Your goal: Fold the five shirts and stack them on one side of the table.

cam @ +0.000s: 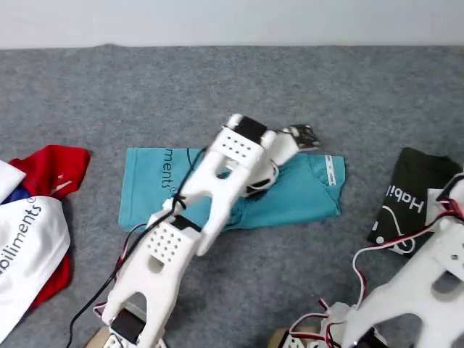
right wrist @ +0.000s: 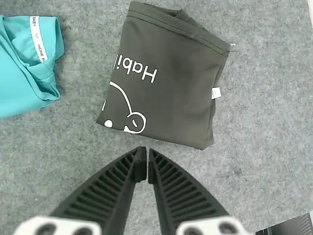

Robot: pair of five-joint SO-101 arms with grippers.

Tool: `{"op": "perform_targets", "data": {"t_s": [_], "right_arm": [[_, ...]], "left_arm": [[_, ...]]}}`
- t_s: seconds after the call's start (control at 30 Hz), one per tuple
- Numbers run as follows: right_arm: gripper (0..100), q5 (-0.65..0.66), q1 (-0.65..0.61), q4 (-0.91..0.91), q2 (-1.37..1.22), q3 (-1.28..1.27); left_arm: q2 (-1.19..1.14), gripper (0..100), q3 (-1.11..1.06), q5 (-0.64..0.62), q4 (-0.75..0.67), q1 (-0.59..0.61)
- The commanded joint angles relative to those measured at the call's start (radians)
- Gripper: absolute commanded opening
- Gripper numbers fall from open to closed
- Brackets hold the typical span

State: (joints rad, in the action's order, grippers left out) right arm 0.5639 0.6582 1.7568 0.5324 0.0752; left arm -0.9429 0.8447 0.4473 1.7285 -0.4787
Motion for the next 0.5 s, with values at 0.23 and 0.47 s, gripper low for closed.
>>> {"op": "perform_targets", "data": {"t_s": [0.23, 0.47], "right_arm": [[2.3, 0.011, 0.005, 0.007, 0.019, 0.005], [2.3, 0.011, 0.005, 0.007, 0.021, 0.005]], "left_arm": [[0.014, 6, 0.177, 0.021, 0.026, 0.069], [0.11, 6, 0.156, 0.017, 0.028, 0.011]]}}
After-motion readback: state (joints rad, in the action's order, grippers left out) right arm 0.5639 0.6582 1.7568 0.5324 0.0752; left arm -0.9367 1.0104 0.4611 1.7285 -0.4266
